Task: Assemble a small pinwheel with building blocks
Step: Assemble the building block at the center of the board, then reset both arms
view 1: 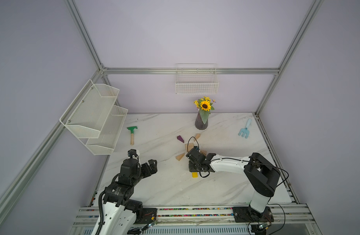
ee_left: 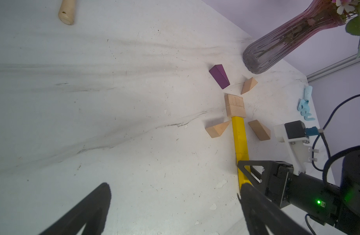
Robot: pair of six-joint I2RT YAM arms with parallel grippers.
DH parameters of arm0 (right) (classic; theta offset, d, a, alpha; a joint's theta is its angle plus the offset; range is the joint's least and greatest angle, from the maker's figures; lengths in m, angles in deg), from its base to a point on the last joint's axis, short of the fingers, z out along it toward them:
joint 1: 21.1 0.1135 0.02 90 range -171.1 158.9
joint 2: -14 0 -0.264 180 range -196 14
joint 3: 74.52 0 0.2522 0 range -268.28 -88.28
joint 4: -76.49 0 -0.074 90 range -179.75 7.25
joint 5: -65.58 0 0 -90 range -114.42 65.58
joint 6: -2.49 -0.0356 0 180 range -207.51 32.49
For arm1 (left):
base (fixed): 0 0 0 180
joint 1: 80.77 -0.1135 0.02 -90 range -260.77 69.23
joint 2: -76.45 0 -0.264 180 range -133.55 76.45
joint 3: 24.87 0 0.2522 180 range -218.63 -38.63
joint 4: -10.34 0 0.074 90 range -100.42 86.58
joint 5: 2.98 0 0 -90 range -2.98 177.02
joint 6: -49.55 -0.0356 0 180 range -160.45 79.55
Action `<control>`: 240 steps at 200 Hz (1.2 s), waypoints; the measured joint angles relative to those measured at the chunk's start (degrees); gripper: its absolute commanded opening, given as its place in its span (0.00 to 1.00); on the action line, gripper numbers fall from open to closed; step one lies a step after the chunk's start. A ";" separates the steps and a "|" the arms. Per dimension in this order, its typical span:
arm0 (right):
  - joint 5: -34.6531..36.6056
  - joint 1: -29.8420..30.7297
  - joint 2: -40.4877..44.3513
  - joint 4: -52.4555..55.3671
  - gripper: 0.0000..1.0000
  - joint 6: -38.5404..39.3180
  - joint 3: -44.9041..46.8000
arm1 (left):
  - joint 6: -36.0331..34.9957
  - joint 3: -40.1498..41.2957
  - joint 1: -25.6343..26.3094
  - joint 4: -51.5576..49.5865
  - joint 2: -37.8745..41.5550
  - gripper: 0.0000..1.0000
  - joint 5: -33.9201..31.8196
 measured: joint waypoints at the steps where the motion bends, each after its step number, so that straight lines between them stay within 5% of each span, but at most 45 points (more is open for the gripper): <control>1: 0.00 0.00 0.00 -0.02 0.39 0.00 -0.02 | 0.00 -0.02 0.00 0.00 0.02 1.00 0.00; 92: 0.04 -0.20 0.96 0.98 0.52 0.87 -0.15 | -0.02 -0.02 0.00 0.02 0.04 1.00 0.28; 146: 0.57 -0.15 16.20 5.27 0.54 1.95 -0.11 | -0.04 -0.02 0.00 0.20 0.09 1.00 0.63; 207: 3.41 -0.13 31.69 7.93 0.17 2.34 2.64 | -0.26 -0.02 0.00 1.16 0.09 1.00 1.25; 240: 3.78 -0.13 34.88 8.66 0.13 1.66 7.85 | -1.51 -0.02 -0.02 3.13 -0.09 1.00 1.68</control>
